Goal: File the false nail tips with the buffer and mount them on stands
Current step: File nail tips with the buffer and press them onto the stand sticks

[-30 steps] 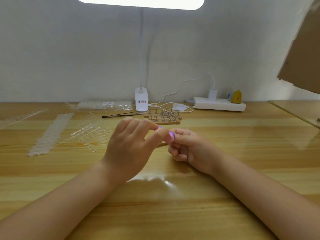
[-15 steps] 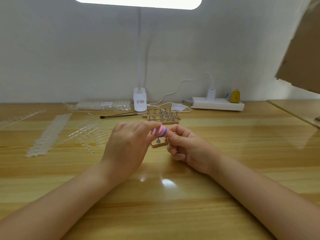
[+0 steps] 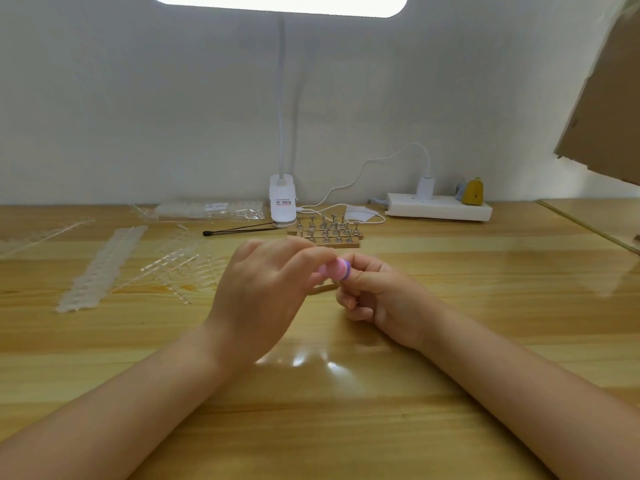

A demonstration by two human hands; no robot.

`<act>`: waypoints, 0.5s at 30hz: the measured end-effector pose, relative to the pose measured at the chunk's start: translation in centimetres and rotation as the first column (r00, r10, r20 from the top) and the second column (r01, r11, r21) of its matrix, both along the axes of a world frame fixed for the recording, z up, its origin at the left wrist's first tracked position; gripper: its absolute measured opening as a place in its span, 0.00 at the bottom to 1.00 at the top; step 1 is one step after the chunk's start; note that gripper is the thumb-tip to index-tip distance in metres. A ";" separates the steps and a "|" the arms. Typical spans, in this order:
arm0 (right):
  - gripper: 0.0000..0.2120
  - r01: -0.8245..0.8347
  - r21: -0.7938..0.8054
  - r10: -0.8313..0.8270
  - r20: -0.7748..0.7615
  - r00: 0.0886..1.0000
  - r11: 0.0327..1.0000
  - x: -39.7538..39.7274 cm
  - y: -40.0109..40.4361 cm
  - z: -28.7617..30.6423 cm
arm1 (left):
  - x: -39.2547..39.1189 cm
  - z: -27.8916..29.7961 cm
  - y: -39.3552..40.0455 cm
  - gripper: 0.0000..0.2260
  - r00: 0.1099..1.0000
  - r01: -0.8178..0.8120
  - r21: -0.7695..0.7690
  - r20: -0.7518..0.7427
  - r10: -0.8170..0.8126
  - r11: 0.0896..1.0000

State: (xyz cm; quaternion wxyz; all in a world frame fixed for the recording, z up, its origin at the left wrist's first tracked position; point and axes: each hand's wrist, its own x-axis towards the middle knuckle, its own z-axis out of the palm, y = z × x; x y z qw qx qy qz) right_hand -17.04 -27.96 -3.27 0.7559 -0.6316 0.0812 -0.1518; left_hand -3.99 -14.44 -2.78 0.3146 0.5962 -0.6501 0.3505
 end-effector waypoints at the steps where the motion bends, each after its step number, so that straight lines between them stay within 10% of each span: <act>1: 0.04 -0.001 0.006 0.001 0.000 1.000 1.000 -0.1 0.0 0.0 | 0.6 0.0 0.1 0.11 0.998 -0.043 -0.002 0.038 0.043 0.999; 15: 0.07 -0.044 0.026 0.045 -0.022 0.999 0.999 0.0 -0.1 0.2 | 2.0 0.4 0.4 0.12 0.963 -0.114 -0.184 0.221 0.154 0.976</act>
